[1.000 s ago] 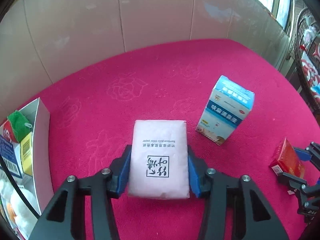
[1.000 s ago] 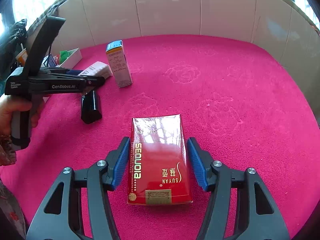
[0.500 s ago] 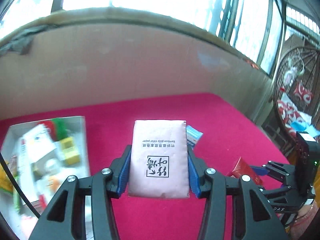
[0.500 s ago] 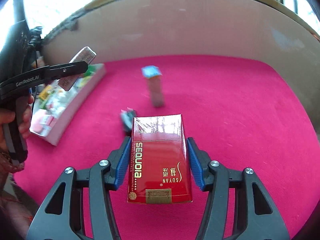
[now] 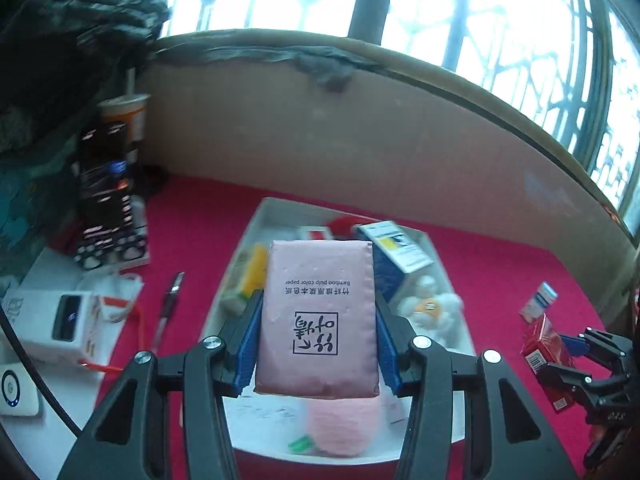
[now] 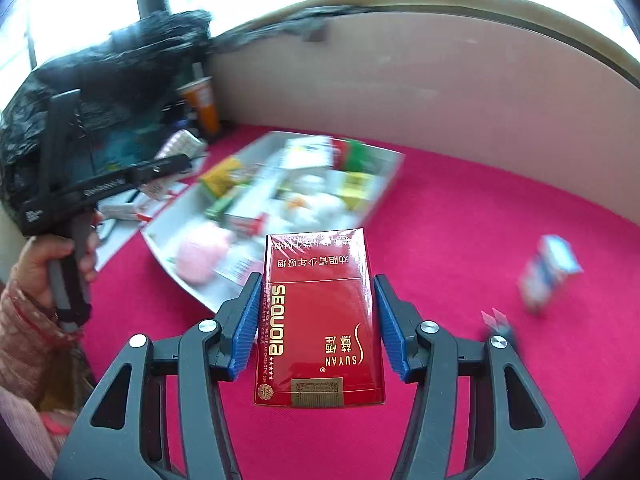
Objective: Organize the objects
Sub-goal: 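Carry the tissue pack and cigarette box over the tray with both grippers, then move both grippers back toward the blue-white box and black charger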
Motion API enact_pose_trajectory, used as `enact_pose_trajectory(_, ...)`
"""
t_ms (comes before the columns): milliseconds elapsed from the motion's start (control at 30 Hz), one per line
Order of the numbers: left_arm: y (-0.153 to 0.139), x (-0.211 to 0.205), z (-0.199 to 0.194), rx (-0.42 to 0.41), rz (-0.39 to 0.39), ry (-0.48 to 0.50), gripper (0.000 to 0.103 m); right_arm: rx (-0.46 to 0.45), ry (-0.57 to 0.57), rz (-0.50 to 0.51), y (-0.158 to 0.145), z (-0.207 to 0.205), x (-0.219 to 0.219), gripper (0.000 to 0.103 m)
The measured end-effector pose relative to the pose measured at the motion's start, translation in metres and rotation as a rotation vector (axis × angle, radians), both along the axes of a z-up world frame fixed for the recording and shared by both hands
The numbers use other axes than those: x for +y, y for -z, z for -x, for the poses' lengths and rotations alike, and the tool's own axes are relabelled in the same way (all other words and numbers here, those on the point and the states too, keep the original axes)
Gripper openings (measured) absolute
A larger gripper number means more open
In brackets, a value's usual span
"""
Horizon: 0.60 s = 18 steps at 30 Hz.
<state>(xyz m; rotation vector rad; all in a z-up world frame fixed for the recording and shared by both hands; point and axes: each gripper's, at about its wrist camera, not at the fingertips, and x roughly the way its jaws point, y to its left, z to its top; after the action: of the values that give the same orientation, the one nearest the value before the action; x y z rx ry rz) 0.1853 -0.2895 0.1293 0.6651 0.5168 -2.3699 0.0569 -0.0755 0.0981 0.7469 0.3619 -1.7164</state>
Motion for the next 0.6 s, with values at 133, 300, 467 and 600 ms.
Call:
enact_pose_trajectory(133, 0.013, -0.014, 0.01, -0.048, -0.017, 0.036, 0.051, -0.023, -0.036, 0.023, -0.002, -0.014, -0.053, 0.054)
enact_pose_trajectory(300, 0.025, -0.01, 0.022, -0.114, 0.026, 0.011, 0.103, -0.002, 0.034, 0.011, 0.001, -0.013, -0.088, 0.074)
enact_pose_trajectory(467, 0.04, -0.001, 0.027, -0.165, 0.03, -0.012, 0.103, -0.027, 0.069, -0.001, 0.014, -0.006, -0.058, 0.08)
enact_pose_trajectory(600, 0.039, 0.011, 0.032, -0.176, 0.054, -0.005, 0.103, -0.093, 0.137, 0.019, 0.017, 0.015, -0.033, 0.08)
